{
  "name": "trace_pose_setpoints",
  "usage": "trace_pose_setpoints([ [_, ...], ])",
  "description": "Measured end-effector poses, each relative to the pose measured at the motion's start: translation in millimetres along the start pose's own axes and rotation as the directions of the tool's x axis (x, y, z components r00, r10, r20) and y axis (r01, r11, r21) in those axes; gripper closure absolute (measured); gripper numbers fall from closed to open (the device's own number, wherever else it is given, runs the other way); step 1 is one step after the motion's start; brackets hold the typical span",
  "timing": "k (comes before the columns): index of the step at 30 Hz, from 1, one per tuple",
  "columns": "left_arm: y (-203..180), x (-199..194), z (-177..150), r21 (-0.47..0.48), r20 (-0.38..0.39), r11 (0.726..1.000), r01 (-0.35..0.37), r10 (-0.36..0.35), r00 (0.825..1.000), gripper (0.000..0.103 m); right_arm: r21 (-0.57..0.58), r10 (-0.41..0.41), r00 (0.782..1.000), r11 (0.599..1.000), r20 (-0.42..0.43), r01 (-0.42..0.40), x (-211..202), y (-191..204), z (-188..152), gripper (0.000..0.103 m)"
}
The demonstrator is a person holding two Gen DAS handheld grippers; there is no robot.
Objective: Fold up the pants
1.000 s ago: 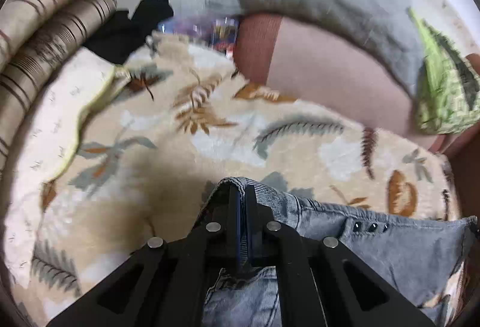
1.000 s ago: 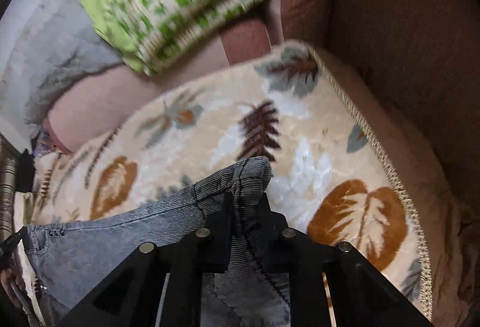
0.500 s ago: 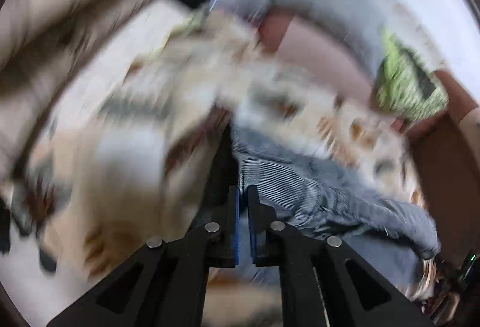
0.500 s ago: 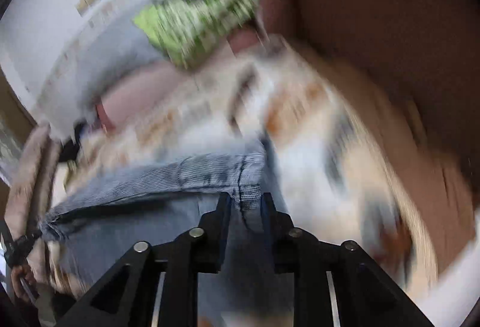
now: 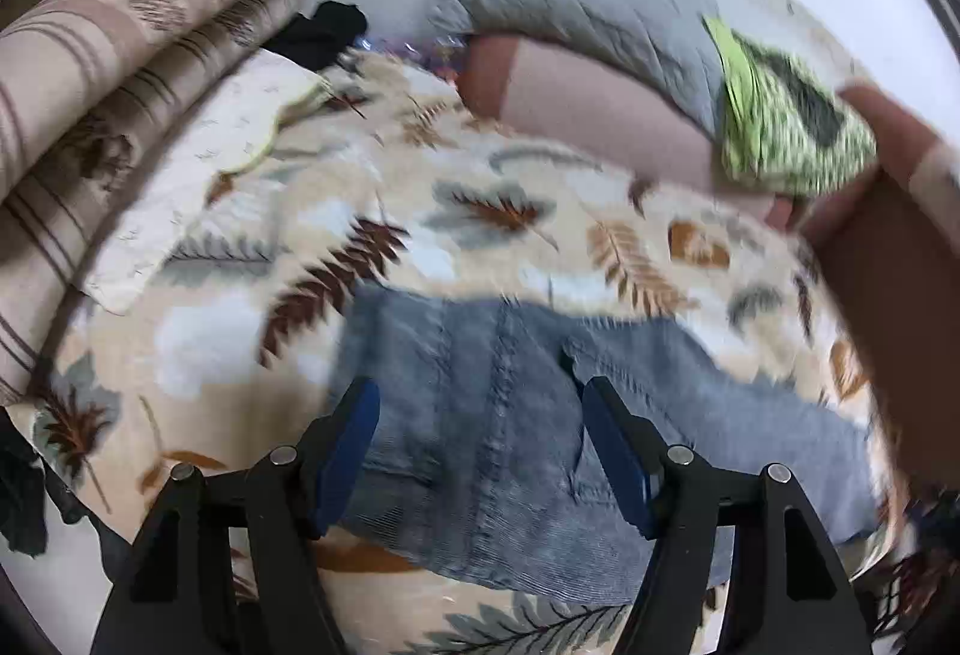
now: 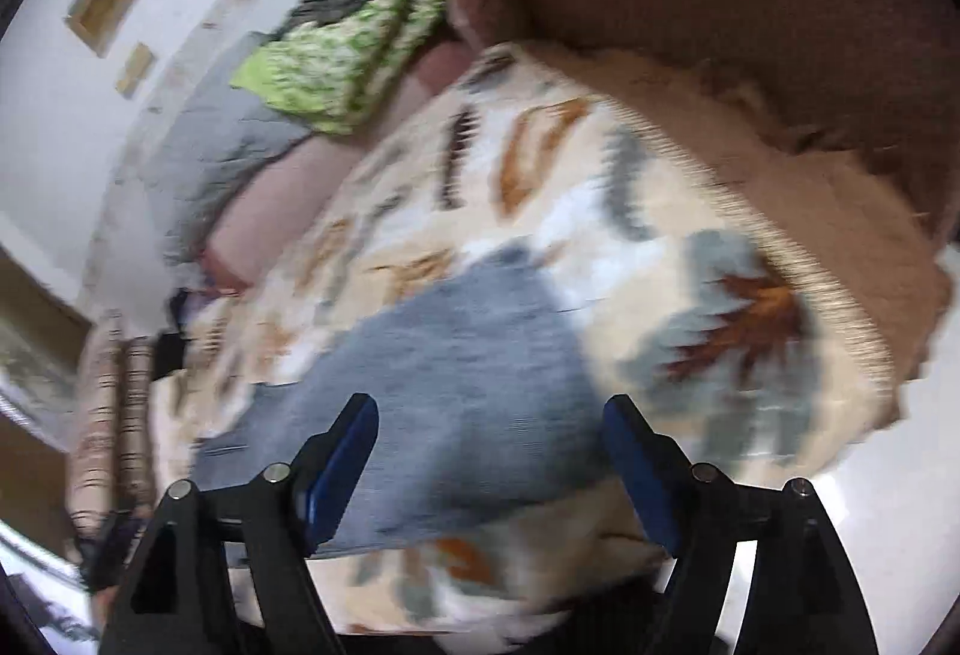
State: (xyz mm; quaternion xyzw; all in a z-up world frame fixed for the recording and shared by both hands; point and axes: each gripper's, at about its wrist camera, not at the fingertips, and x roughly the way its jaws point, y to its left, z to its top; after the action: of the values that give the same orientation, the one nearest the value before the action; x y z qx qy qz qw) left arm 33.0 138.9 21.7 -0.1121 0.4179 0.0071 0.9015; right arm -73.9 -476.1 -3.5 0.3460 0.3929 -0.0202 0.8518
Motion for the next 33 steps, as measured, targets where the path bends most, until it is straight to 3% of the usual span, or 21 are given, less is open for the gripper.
trace_pose_setpoints([
  [2,-8.0,26.7,-14.5,0.059,-0.055,0.997,-0.047,0.050,0.997,0.032,-0.001,0.046,0.999,0.999,-0.026,-0.046,14.6,6.3,-3.7,0.023],
  [3,-8.9,45.2,-23.3,0.106,-0.103,0.988,-0.114,0.125,0.987,0.032,-0.015,0.033,0.998,0.999,-0.048,-0.034,22.9,6.0,-5.7,0.023],
  [4,-7.5,65.8,-32.9,0.161,-0.157,0.970,-0.179,0.205,0.966,0.032,-0.034,-0.013,0.997,0.999,-0.082,0.010,32.2,2.7,-9.4,0.023],
  [5,-4.4,75.5,-38.4,0.191,-0.178,0.959,-0.207,0.241,0.954,0.029,-0.054,-0.167,0.972,0.986,-0.167,0.160,54.4,-10.7,-14.5,0.023],
  [6,-0.1,76.3,-41.1,0.197,-0.158,0.957,-0.212,0.244,0.957,0.029,-0.057,-0.274,0.936,0.962,-0.223,0.268,66.5,-22.6,-19.3,0.023],
  [7,2.1,68.7,-38.7,0.184,-0.137,0.959,-0.217,0.244,0.960,0.029,-0.048,-0.287,0.929,0.958,-0.231,0.284,68.5,-32.0,-23.6,0.023],
  [10,2.7,45.9,-23.0,0.148,-0.085,0.959,-0.240,0.255,0.963,0.029,-0.097,-0.316,0.939,0.947,-0.135,0.305,44.0,-13.8,-19.1,0.023],
  [12,-6.4,30.6,-12.1,0.146,-0.019,0.961,-0.234,0.239,0.971,0.029,-0.127,-0.282,0.957,0.954,-0.068,0.272,29.4,6.8,-12.0,0.023],
  [14,-20.3,18.9,-5.6,0.165,0.029,0.967,-0.196,0.194,0.981,0.028,-0.144,-0.173,0.984,0.976,-0.037,0.166,23.0,30.8,-3.9,0.023],
  [17,-44.3,23.9,-6.2,0.228,0.042,0.963,-0.143,0.137,0.990,0.022,-0.121,0.028,0.993,0.992,-0.113,-0.042,40.5,49.4,-3.0,0.023],
  [19,-49.1,46.9,-18.1,0.278,-0.015,0.945,-0.173,0.184,0.983,0.022,-0.105,0.082,0.980,0.989,-0.181,-0.102,63.4,46.9,-9.0,0.023],
  [20,-42.7,62.0,-27.1,0.294,-0.067,0.935,-0.196,0.225,0.972,0.022,-0.103,0.045,0.972,0.992,-0.232,-0.070,81.1,36.6,-13.2,0.023],
  [21,-35.6,82.6,-38.0,0.305,-0.133,0.929,-0.209,0.259,0.957,0.019,-0.089,-0.075,0.956,0.995,-0.283,0.052,100.2,15.8,-18.8,0.032],
  [23,-24.4,80.7,-39.2,0.234,-0.089,0.952,-0.198,0.224,0.970,0.009,-0.029,-0.019,0.973,1.000,-0.231,0.013,93.5,-1.1,-17.3,0.032],
  [24,-22.1,77.4,-36.7,0.215,-0.101,0.956,-0.202,0.228,0.968,0.009,-0.023,-0.047,0.972,0.999,-0.229,0.042,86.8,1.3,-13.2,0.032],
  [26,-26.1,67.2,-27.6,0.200,-0.092,0.956,-0.216,0.238,0.967,0.009,-0.114,-0.191,0.965,0.978,-0.180,0.173,73.3,20.7,-6.9,0.030],
  [27,-31.3,59.8,-23.7,0.212,-0.060,0.953,-0.216,0.233,0.971,0.009,-0.154,-0.200,0.967,0.972,-0.156,0.176,69.8,31.4,-4.8,0.030],
  [30,-45.8,50.9,-17.8,0.238,-0.001,0.956,-0.169,0.174,0.985,0.009,-0.191,-0.087,0.986,0.980,-0.142,0.059,69.3,61.7,1.2,0.026],
  [32,-49.5,64.0,-24.0,0.256,-0.048,0.949,-0.185,0.204,0.978,0.009,-0.210,-0.013,0.985,0.977,-0.169,-0.023,81.6,71.7,-6.0,0.020],
  [33,-48.2,78.3,-30.2,0.270,-0.098,0.937,-0.223,0.257,0.961,0.009,-0.245,-0.051,0.979,0.969,-0.198,0.001,95.0,70.3,-12.2,0.019],
])
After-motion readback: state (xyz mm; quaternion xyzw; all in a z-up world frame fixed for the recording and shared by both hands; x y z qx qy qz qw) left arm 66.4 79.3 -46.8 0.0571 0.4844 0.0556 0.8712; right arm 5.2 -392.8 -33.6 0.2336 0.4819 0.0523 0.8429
